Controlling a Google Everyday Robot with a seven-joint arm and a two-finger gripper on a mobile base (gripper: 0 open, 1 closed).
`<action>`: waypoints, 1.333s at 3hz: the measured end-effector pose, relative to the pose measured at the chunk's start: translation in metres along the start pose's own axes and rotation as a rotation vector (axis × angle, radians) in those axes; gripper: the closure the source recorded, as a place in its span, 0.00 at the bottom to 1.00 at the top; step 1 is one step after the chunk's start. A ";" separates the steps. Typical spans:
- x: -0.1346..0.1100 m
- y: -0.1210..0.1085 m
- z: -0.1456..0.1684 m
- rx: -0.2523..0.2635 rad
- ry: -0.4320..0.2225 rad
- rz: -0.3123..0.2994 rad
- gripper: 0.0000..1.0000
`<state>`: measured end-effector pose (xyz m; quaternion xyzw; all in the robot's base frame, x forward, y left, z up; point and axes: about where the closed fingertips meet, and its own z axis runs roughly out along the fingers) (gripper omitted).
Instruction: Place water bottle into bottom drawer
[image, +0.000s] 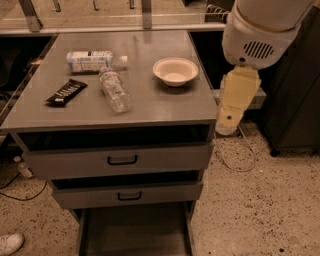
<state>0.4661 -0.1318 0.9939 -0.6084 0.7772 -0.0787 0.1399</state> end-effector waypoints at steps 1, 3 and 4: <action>-0.016 -0.005 0.011 -0.014 -0.035 0.072 0.00; -0.074 -0.017 0.038 -0.094 -0.100 0.130 0.00; -0.075 -0.018 0.038 -0.094 -0.101 0.130 0.00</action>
Offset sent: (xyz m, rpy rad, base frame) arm 0.0554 0.0699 -0.0280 0.1549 0.1042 -0.1543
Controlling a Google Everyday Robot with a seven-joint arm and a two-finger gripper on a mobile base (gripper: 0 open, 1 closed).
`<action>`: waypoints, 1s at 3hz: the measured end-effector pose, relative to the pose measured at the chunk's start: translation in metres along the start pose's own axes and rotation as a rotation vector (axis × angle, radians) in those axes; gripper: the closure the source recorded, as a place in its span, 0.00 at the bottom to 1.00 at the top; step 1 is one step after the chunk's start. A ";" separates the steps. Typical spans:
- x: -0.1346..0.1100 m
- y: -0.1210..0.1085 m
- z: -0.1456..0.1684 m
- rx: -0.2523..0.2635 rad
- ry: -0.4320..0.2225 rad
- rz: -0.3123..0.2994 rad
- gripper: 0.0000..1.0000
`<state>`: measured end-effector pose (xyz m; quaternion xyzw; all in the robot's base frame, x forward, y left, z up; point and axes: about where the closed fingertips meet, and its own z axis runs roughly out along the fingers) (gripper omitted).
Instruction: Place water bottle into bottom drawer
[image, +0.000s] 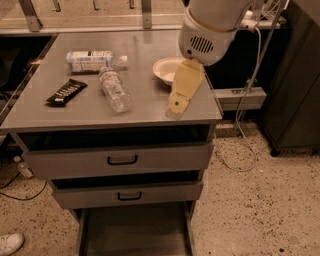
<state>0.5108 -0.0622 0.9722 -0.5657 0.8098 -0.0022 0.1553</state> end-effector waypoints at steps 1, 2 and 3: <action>-0.015 0.007 0.010 -0.019 -0.034 -0.008 0.00; -0.067 0.031 0.045 -0.086 -0.049 -0.037 0.00; -0.068 0.031 0.045 -0.086 -0.050 -0.038 0.00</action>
Offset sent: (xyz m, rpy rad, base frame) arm 0.0064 0.0860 -0.0385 0.0750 0.0775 0.0533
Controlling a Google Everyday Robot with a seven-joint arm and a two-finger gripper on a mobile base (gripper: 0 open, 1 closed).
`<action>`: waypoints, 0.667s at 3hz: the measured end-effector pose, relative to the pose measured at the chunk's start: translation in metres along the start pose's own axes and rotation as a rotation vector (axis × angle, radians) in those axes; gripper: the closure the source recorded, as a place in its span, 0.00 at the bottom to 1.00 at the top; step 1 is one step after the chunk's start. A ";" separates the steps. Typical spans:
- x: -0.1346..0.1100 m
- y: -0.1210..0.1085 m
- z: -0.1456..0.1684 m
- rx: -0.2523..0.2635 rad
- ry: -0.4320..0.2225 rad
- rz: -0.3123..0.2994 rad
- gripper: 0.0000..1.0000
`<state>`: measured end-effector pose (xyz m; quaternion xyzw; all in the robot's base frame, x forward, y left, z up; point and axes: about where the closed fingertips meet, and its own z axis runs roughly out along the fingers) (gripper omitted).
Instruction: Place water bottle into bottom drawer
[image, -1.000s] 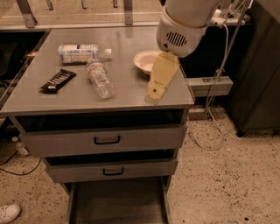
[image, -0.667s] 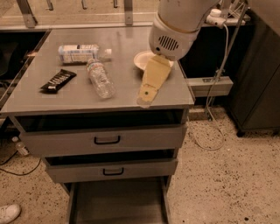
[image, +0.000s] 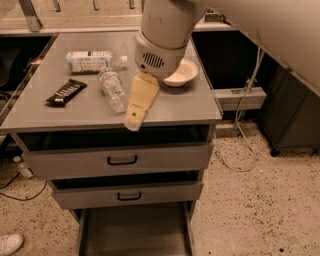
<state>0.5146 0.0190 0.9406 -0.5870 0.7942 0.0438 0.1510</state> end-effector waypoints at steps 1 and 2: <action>-0.013 -0.006 0.012 0.004 -0.021 0.042 0.00; -0.035 -0.029 0.028 0.031 -0.046 0.088 0.00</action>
Offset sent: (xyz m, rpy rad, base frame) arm 0.0815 0.0495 -0.0197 0.0819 -0.0484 -0.1495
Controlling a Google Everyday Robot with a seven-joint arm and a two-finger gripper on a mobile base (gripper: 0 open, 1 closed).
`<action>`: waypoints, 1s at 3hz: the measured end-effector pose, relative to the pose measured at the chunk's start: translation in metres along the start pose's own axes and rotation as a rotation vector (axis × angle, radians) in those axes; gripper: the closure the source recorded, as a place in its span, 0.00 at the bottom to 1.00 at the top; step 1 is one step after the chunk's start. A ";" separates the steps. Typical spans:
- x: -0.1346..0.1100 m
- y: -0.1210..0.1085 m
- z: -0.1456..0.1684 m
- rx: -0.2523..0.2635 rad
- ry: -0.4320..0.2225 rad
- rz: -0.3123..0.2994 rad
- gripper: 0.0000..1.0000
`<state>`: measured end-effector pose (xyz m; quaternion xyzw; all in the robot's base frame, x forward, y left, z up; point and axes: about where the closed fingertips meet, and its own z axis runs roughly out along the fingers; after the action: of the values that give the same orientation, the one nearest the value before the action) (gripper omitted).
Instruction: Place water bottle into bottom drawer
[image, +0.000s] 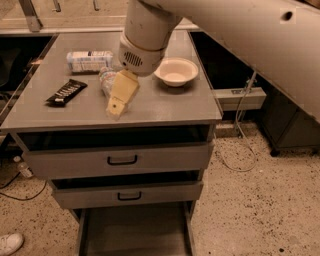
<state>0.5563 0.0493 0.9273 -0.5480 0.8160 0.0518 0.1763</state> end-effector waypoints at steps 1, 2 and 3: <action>-0.019 -0.024 0.013 0.028 0.000 0.035 0.00; -0.021 -0.025 0.013 0.029 -0.003 0.035 0.00; -0.021 -0.023 0.013 0.021 -0.020 0.039 0.00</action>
Offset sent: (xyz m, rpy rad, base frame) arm 0.0263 0.0086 -0.0025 -0.0009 -0.0120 -0.0362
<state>0.5871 0.0623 0.9244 -0.5297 0.8252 0.0519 0.1891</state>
